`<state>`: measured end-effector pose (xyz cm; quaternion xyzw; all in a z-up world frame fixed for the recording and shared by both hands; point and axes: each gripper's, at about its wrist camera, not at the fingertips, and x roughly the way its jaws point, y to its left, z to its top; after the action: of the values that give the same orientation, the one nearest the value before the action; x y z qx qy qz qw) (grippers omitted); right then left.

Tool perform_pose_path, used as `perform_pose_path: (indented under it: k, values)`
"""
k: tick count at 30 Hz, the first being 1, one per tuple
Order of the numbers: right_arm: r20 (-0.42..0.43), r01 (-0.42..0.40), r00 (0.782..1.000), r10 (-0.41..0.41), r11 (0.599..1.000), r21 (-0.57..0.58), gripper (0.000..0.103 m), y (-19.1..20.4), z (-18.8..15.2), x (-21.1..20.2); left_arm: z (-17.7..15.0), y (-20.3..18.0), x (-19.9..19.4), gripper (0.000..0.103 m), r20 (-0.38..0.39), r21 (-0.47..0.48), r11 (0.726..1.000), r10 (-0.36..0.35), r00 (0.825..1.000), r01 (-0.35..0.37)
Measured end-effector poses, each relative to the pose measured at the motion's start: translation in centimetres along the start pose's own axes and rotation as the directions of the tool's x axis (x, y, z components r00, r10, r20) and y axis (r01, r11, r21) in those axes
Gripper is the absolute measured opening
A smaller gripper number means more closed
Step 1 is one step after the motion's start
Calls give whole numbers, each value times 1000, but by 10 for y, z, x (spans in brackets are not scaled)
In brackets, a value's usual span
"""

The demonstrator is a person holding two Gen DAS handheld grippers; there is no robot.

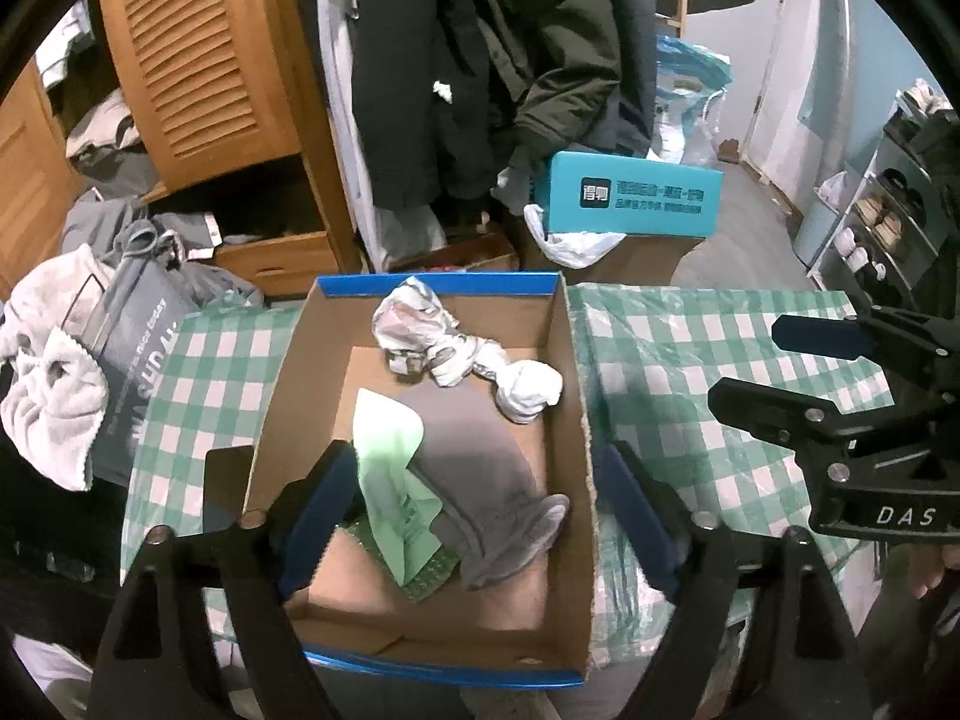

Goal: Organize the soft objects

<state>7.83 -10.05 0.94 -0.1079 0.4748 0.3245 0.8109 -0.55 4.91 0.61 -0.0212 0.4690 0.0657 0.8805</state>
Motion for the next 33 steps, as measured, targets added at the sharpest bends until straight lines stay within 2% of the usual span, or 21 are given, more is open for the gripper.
perform_pose_path:
  k: [19, 30, 33]
  values:
    - [6, -41, 999, 41, 997, 68, 72, -26, -9, -10, 3, -25, -4, 88, 31, 68, 997, 22, 999, -24]
    - [4, -38, 999, 38, 996, 86, 72, -33, -11, -11, 3, -24, 1, 88, 6, 58, 998, 33, 999, -33]
    - [-2, -38, 999, 38, 996, 84, 72, -33, -11, -10, 1, -25, 5, 88, -7, 69, 996, 58, 998, -58]
